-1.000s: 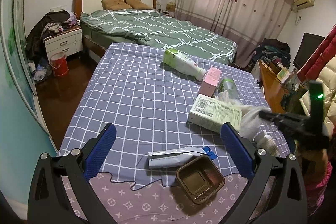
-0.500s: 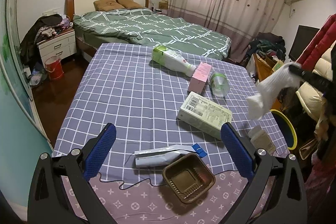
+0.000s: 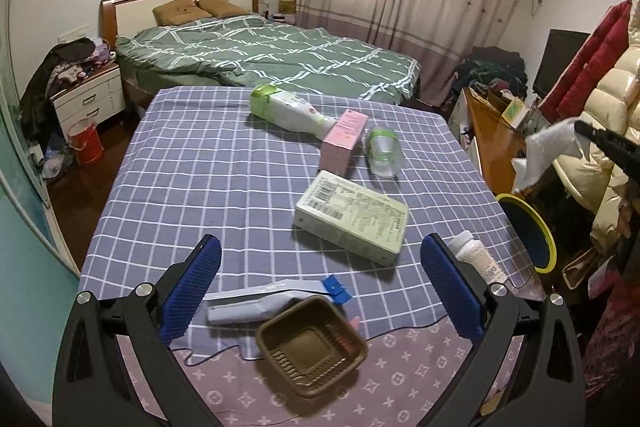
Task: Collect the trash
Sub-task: 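Carry the tissue into the yellow-rimmed bin and open the right gripper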
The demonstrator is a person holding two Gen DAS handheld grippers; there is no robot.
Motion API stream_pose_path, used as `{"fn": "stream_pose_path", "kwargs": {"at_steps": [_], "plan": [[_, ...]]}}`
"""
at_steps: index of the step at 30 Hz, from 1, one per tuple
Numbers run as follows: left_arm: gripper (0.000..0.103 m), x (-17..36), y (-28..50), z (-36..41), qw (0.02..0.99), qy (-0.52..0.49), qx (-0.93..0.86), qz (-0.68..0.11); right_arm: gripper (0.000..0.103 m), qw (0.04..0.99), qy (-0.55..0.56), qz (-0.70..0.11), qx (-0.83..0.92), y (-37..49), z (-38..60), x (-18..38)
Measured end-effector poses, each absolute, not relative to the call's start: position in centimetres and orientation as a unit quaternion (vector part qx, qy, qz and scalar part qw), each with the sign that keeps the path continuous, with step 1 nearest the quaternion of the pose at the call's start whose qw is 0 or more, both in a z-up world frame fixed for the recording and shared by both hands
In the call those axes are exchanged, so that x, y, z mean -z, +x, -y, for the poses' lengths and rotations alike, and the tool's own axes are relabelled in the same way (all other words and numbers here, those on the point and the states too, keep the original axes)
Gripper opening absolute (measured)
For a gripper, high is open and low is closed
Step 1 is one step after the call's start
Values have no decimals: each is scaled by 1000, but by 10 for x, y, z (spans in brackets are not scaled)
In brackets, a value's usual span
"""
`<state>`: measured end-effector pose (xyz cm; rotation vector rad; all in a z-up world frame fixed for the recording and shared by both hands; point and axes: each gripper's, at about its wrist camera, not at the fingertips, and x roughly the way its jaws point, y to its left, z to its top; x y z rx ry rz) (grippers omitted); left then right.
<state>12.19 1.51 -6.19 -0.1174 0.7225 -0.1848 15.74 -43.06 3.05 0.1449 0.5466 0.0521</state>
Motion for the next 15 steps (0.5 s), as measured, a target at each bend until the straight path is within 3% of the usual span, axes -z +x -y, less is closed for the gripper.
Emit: {"fn": "stream_pose_path", "kwargs": {"at_steps": [12, 15], "plan": [[98, 63, 137, 44, 921, -20, 125, -369, 3, 929, 104, -348, 70, 165, 522, 54], [98, 62, 140, 58, 919, -10, 132, -371, 7, 918, 106, -370, 91, 167, 535, 77]]}}
